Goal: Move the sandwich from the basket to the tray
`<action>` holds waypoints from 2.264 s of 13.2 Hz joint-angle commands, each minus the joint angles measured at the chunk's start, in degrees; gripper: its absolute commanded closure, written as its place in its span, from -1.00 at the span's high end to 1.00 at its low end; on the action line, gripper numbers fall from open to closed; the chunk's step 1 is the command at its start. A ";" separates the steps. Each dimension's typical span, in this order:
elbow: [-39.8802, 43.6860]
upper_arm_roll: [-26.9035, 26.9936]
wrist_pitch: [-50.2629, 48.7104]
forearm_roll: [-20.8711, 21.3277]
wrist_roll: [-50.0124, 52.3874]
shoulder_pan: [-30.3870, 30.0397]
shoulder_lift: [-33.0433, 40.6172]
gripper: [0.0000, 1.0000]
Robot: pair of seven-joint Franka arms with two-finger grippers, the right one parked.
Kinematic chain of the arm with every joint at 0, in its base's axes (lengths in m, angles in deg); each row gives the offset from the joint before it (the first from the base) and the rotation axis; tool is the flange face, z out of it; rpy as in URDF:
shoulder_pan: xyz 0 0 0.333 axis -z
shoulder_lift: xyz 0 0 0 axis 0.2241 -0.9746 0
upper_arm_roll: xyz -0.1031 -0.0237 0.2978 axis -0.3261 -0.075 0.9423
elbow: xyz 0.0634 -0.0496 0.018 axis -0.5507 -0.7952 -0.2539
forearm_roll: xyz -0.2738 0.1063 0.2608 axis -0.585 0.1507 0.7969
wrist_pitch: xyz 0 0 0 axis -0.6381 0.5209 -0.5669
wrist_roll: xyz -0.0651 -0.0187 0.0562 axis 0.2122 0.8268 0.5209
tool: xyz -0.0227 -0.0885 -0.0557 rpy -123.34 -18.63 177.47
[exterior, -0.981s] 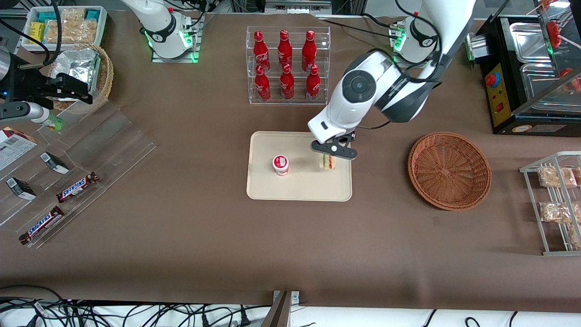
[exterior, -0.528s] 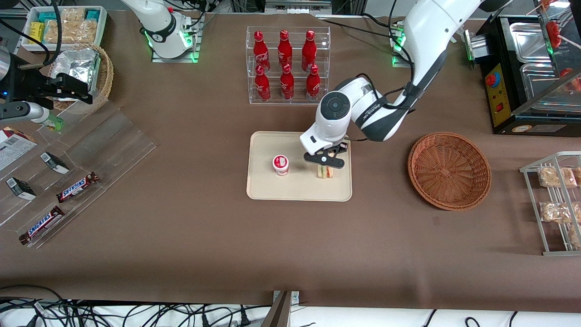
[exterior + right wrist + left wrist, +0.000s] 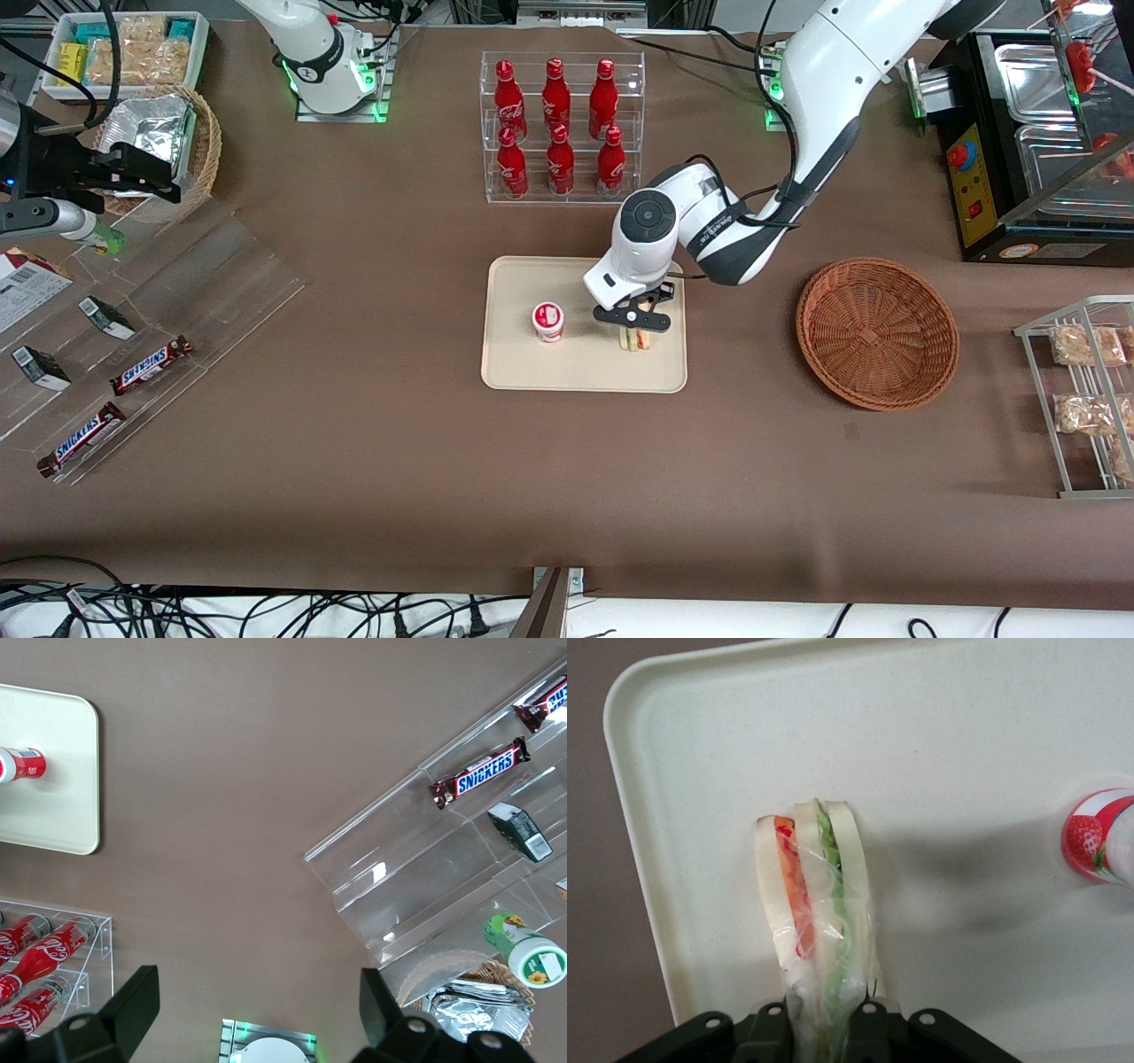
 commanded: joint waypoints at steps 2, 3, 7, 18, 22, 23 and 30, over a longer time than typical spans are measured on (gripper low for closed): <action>1.34 0.22 -0.79 1.84 5.75 0.08 2.10 1.00; 1.52 0.22 -1.06 1.75 6.20 -0.27 3.76 1.00; 4.31 -0.22 -7.71 -0.70 6.46 -4.57 12.21 1.00; 16.20 -0.31 -30.31 -14.58 -4.31 -21.61 25.13 1.00; 15.85 4.32 -34.01 -18.99 -17.93 -25.33 27.60 1.00; 15.32 7.13 -34.28 -20.47 -21.54 -24.63 28.73 1.00; 13.56 22.10 -37.71 -23.74 -43.43 -18.03 32.96 1.00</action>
